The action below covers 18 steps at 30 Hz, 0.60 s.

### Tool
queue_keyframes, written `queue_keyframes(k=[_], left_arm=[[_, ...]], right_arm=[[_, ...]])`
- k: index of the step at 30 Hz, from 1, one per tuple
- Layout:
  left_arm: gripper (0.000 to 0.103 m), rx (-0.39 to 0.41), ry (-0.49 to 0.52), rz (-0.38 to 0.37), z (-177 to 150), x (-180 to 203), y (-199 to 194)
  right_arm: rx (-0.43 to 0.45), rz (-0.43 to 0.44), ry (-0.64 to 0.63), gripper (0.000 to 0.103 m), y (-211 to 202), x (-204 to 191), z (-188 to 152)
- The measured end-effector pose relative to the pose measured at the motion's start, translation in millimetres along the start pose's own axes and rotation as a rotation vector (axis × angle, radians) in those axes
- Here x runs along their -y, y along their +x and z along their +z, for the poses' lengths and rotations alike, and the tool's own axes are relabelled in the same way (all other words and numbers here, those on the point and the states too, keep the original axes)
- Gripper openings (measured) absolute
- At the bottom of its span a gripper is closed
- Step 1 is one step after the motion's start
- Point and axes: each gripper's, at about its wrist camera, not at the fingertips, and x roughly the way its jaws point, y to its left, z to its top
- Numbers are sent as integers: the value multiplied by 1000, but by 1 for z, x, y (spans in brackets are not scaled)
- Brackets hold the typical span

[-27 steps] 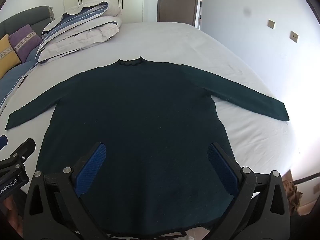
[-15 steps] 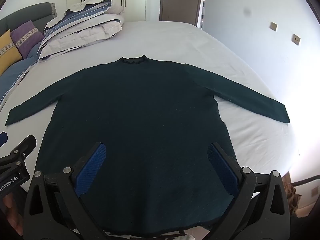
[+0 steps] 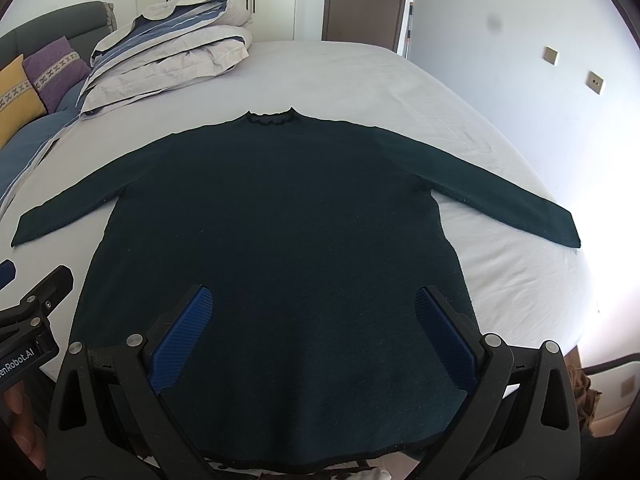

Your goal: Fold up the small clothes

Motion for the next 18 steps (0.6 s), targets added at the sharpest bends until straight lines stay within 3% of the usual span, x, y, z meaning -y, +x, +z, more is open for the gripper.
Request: queue_keyframes(k=[18], left_arm=[[103, -3, -8, -4, -3, -5, 1]], right_arm=[[0, 2, -11, 103, -1, -2, -2]])
